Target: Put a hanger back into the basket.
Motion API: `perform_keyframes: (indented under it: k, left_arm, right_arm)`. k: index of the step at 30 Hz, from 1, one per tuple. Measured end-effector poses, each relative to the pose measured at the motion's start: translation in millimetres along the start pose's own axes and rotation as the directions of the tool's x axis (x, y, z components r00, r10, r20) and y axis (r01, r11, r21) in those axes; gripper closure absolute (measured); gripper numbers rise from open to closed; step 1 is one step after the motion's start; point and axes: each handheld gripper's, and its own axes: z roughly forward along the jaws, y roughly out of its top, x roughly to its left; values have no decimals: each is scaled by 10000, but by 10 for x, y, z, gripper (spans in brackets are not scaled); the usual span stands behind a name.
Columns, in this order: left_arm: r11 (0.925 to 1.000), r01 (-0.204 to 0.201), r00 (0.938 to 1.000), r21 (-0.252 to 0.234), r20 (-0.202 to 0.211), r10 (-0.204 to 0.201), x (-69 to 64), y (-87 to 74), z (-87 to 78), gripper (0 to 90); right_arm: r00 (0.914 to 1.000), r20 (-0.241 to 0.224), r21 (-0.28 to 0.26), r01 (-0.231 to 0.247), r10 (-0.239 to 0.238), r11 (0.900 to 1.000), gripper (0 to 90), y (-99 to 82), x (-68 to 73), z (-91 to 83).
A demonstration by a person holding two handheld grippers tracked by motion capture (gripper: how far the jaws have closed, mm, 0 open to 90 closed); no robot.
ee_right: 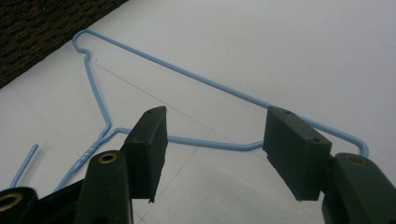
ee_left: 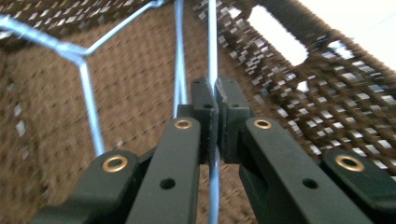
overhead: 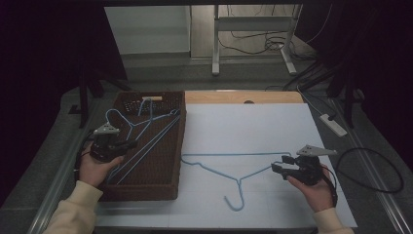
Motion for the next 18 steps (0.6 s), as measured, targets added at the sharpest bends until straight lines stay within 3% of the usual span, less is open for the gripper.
perform_keyframes:
  k: [5,9,14,16,18]
  left_arm:
    - [9924,672,9961,1035,-636,-608,115,-26,72,867]
    - [9850,855,9897,1500,-1268,-666,161,-35,126,866]
    - [9843,785,9852,1582,-1632,-524,147,-29,148,844]
    - [9878,622,9816,1427,-1880,-346,124,-22,133,739]
    - [9944,332,9826,1002,-1854,-142,87,-12,90,679]
  right_arm:
    - [10000,53,14,13,-13,10000,407,3,5,1]
    - [10000,69,38,31,-32,10000,407,3,10,9]
    - [10000,61,73,50,-50,10000,406,2,12,12]
    - [10000,50,71,52,-52,10000,406,1,13,8]
    - [10000,59,60,59,-59,10000,406,1,11,6]
